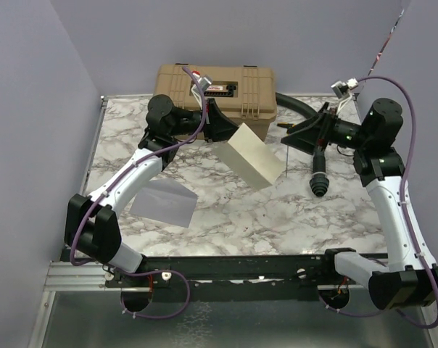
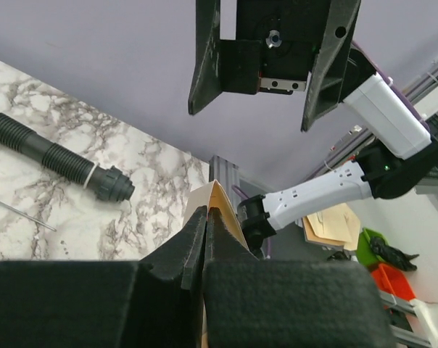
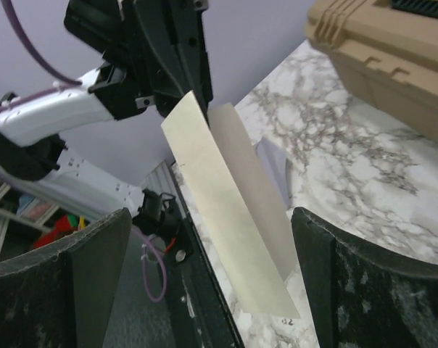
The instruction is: Place the letter into the envelope and seal it
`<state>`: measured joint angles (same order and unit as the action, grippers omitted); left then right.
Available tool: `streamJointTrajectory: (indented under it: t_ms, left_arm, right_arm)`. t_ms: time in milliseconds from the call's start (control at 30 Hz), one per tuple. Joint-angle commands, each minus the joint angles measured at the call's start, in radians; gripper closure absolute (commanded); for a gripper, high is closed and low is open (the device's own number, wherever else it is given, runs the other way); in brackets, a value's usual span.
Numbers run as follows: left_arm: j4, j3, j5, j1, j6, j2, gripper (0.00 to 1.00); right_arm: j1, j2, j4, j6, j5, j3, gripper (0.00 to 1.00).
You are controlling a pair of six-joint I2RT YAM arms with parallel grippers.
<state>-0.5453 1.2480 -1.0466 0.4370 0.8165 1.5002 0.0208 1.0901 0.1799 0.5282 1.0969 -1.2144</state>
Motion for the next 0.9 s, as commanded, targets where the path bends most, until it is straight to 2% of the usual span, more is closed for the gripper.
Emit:
streamJointTrajectory:
  t_ms: [0,200,300,733,800,867]
  left_arm:
    - [-0.027,-0.033,-0.045,0.009,0.009,-0.056,1.00]
    - [-0.027,-0.049,-0.061,0.010,0.032,-0.055,1.00]
    - [-0.027,-0.051,-0.081,0.011,0.033,-0.058,1.00]
    - [-0.027,-0.048,-0.096,0.020,0.035,-0.060,1.00]
    - [-0.028,-0.048,-0.093,0.019,0.034,-0.060,1.00]
    - [-0.029,-0.045,-0.094,0.019,0.034,-0.059,1.00]
  right_arm:
    - [0.102,0.028,-0.037,-0.076,0.098,0.014,0.05]
    - [0.200,0.069,-0.053,-0.091,0.135,0.097,0.12]
    - [0.211,0.074,-0.042,-0.102,0.143,0.113,0.21]
    - [0.256,0.128,-0.074,-0.094,0.151,0.117,0.43]
    - [0.268,0.137,-0.089,-0.094,0.146,0.113,0.51]
    - [0.270,0.143,-0.106,-0.089,0.146,0.114,0.68]
